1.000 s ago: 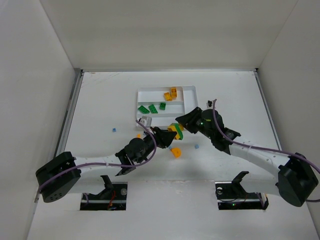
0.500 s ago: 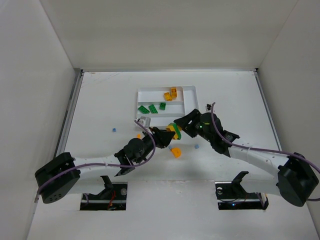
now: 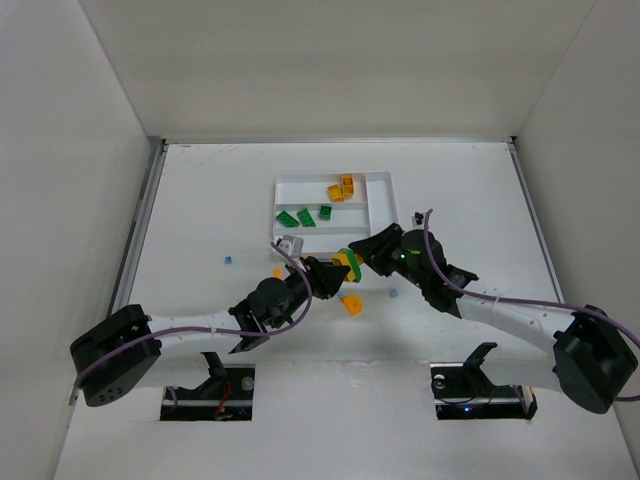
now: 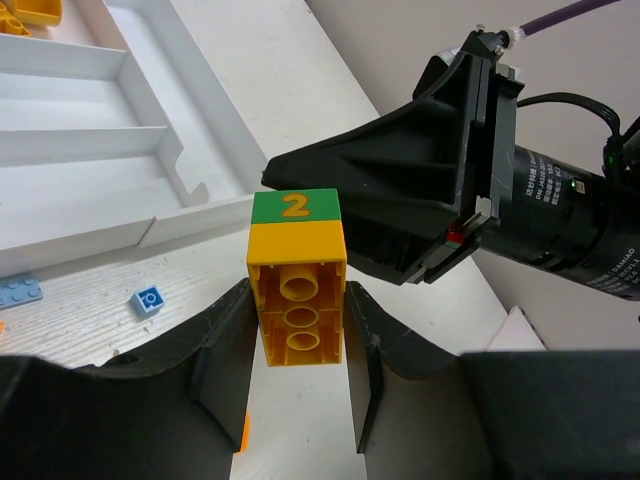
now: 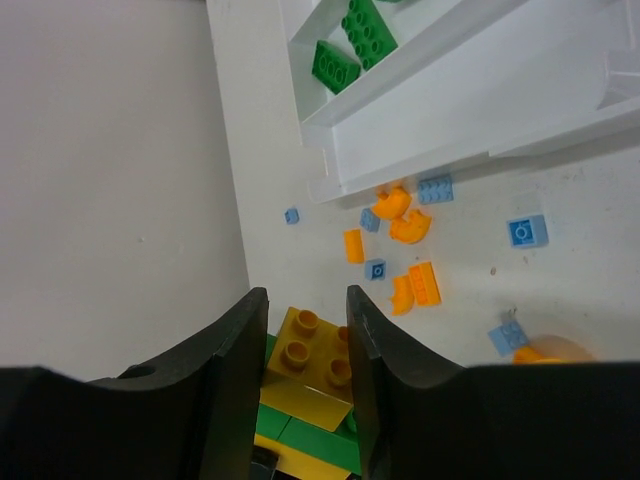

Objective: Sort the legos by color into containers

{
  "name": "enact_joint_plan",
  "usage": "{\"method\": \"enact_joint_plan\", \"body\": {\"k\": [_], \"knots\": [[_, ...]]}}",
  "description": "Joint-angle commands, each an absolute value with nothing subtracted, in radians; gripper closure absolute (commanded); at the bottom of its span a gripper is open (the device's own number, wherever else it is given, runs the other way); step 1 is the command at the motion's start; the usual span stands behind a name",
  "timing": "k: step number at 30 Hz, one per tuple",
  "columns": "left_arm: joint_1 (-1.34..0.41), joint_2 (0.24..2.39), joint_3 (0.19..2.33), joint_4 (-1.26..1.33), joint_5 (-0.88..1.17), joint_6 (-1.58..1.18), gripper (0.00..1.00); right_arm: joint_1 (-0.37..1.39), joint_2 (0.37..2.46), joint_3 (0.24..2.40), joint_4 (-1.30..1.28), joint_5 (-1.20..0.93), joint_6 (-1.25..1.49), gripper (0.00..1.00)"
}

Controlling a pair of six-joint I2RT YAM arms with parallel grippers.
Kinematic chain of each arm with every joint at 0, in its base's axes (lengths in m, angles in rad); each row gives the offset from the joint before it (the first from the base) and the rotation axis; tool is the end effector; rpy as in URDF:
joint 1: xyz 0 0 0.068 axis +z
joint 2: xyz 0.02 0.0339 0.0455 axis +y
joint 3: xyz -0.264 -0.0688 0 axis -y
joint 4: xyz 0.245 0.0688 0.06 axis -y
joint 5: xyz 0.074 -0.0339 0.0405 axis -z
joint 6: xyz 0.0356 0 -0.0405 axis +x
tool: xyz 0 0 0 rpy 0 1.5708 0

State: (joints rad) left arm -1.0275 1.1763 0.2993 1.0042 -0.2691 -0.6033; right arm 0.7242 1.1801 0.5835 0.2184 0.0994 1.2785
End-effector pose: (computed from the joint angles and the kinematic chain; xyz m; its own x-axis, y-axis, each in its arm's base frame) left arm 0.1264 -0.1909 0.2210 -0.3368 -0.5002 -0.7977 0.6045 0.5347 -0.5906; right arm 0.1952 0.1680 0.2292 -0.6449 0.7017 -0.3029 0.0948 0.4666 0.8794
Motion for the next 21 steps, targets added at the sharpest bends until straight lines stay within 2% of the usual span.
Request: {"method": "enact_joint_plan", "body": {"k": [1, 15, 21], "knots": [[-1.018, 1.106, 0.269, 1.066, -0.29, -0.584, 0.84, 0.703, 1.144, 0.571, 0.272, 0.071, 1.275, 0.71], [-0.958, 0.928, 0.216, 0.942, -0.273, -0.6, 0.83, 0.61, 1.172, 0.598, 0.273, 0.031, 1.229, 0.71], [-0.924, 0.873, 0.23, 0.855, -0.261, -0.607, 0.83, 0.555, 1.389, 0.768, 0.258, 0.028, 1.108, 0.7]]}}
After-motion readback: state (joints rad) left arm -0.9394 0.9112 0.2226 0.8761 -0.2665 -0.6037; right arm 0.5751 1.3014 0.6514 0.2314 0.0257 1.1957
